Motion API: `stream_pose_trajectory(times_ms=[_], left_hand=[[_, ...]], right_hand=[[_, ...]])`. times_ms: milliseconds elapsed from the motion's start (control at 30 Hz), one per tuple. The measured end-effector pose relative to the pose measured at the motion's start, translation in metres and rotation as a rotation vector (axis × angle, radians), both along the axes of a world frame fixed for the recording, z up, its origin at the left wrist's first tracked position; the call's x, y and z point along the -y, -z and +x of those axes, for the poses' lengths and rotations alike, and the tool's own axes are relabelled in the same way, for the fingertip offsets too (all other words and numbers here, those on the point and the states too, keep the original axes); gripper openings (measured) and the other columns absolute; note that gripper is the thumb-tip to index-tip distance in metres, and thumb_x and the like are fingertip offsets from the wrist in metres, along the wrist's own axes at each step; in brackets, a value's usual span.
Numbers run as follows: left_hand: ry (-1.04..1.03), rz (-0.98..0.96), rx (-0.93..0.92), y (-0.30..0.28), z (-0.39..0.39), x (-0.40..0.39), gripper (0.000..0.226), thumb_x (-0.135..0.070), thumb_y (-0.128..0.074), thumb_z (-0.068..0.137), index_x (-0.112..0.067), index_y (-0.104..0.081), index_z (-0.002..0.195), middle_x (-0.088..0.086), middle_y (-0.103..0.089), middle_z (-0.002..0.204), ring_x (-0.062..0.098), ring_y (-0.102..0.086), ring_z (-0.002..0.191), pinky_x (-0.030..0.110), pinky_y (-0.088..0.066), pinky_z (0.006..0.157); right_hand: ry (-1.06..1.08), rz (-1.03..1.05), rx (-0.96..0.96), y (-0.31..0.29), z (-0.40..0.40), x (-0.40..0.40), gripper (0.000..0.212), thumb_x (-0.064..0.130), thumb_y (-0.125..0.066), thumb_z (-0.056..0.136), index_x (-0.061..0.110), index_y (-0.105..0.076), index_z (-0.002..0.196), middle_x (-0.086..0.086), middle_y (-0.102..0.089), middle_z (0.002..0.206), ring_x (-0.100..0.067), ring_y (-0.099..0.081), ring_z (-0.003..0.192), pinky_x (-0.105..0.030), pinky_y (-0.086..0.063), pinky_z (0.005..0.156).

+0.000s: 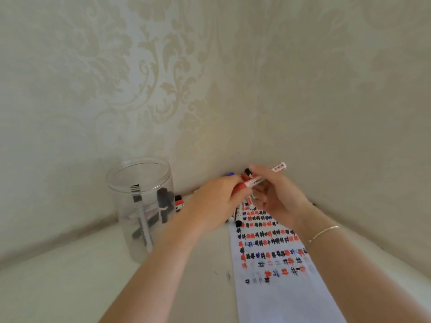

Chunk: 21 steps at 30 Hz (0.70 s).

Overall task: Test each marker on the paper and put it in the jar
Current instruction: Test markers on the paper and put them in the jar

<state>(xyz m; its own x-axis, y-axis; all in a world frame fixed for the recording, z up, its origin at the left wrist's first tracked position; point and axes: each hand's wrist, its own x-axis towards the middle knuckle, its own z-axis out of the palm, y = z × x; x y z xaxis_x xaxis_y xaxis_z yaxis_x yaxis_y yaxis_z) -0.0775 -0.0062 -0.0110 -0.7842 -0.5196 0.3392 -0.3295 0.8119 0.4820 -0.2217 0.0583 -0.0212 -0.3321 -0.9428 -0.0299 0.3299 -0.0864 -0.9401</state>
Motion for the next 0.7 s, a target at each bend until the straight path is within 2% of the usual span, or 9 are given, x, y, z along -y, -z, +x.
stream_pose_trajectory(times_ms=[100, 200, 267, 333, 400, 433, 500, 567, 700], left_hand=[[0.039, 0.144, -0.063, 0.019, -0.008, -0.010, 0.027, -0.045, -0.044, 0.097, -0.022, -0.056, 0.105, -0.009, -0.063, 0.089, 0.006, -0.061, 0.079, 0.025, -0.048, 0.071], [0.082, 0.257, -0.106, 0.033, -0.010, -0.018, 0.026, -0.043, -0.038, 0.100, -0.028, -0.058, 0.091, -0.020, -0.061, 0.072, -0.009, -0.057, 0.068, 0.009, -0.040, 0.064], [0.108, 0.392, -0.141, 0.035, -0.010, -0.024, 0.031, -0.037, -0.035, 0.102, -0.030, -0.055, 0.079, -0.022, -0.057, 0.053, -0.011, -0.055, 0.055, 0.004, -0.039, 0.061], [0.123, 0.510, -0.170, 0.037, -0.013, -0.025, 0.037, -0.041, -0.034, 0.102, -0.030, -0.057, 0.076, -0.011, -0.056, 0.049, 0.000, -0.054, 0.048, 0.015, -0.046, 0.064], [0.113, 0.602, -0.173, 0.039, -0.016, -0.024, 0.041, -0.045, -0.035, 0.100, -0.024, -0.063, 0.079, 0.002, -0.063, 0.061, 0.015, -0.063, 0.055, 0.030, -0.054, 0.070], [0.102, 0.626, -0.177, 0.039, -0.017, -0.023, 0.044, -0.045, -0.035, 0.100, -0.020, -0.064, 0.079, 0.005, -0.067, 0.067, 0.018, -0.066, 0.061, 0.031, -0.055, 0.073], [0.090, 0.592, -0.169, 0.037, -0.019, -0.023, 0.050, -0.042, -0.033, 0.101, -0.013, -0.060, 0.071, -0.001, -0.064, 0.063, 0.010, -0.065, 0.062, 0.024, -0.051, 0.071], [0.073, 0.514, -0.149, 0.036, -0.021, -0.023, 0.054, -0.043, -0.031, 0.102, -0.012, -0.052, 0.063, -0.006, -0.056, 0.054, 0.004, -0.054, 0.054, 0.022, -0.042, 0.067], [0.064, 0.542, -0.171, 0.039, -0.023, -0.021, 0.056, -0.045, -0.033, 0.101, -0.010, -0.054, 0.062, -0.003, -0.055, 0.055, 0.011, -0.054, 0.058, 0.035, -0.046, 0.074]], right_hand=[[-0.066, 0.078, 0.008, 0.017, 0.007, 0.005, 0.031, 0.023, -0.065, 0.085, 0.014, -0.046, 0.063, 0.001, -0.035, 0.046, -0.010, -0.026, 0.036, -0.025, -0.021, 0.044], [0.039, 0.146, 0.012, 0.020, 0.007, 0.004, 0.035, 0.009, -0.060, 0.082, 0.013, -0.040, 0.055, 0.002, -0.028, 0.039, -0.009, -0.021, 0.029, -0.022, -0.016, 0.037], [0.182, 0.153, 0.024, 0.021, 0.011, 0.005, 0.036, 0.000, -0.055, 0.079, 0.013, -0.035, 0.052, 0.002, -0.027, 0.038, -0.010, -0.021, 0.028, -0.019, -0.016, 0.035], [0.300, 0.155, 0.050, 0.022, 0.017, 0.008, 0.033, -0.004, -0.053, 0.077, 0.012, -0.036, 0.054, 0.002, -0.030, 0.041, -0.009, -0.025, 0.028, -0.017, -0.022, 0.032], [0.387, 0.193, 0.063, 0.023, 0.022, 0.012, 0.026, -0.002, -0.054, 0.075, 0.012, -0.041, 0.057, 0.002, -0.034, 0.044, -0.010, -0.033, 0.033, -0.020, -0.029, 0.035], [0.412, 0.218, 0.066, 0.023, 0.023, 0.013, 0.023, 0.000, -0.055, 0.074, 0.012, -0.044, 0.058, 0.001, -0.037, 0.046, -0.013, -0.036, 0.037, -0.022, -0.032, 0.038], [0.426, 0.256, 0.065, 0.021, 0.024, 0.014, 0.015, 0.004, -0.055, 0.073, 0.011, -0.047, 0.062, -0.002, -0.039, 0.048, -0.018, -0.039, 0.039, -0.023, -0.035, 0.039], [0.434, 0.275, 0.063, 0.019, 0.026, 0.015, 0.009, 0.004, -0.054, 0.074, 0.008, -0.048, 0.067, -0.004, -0.039, 0.050, -0.020, -0.038, 0.034, -0.020, -0.035, 0.035], [0.475, 0.266, 0.103, 0.018, 0.025, 0.018, 0.011, 0.001, -0.051, 0.074, 0.010, -0.049, 0.069, -0.003, -0.042, 0.051, -0.019, -0.039, 0.037, -0.017, -0.035, 0.033]])
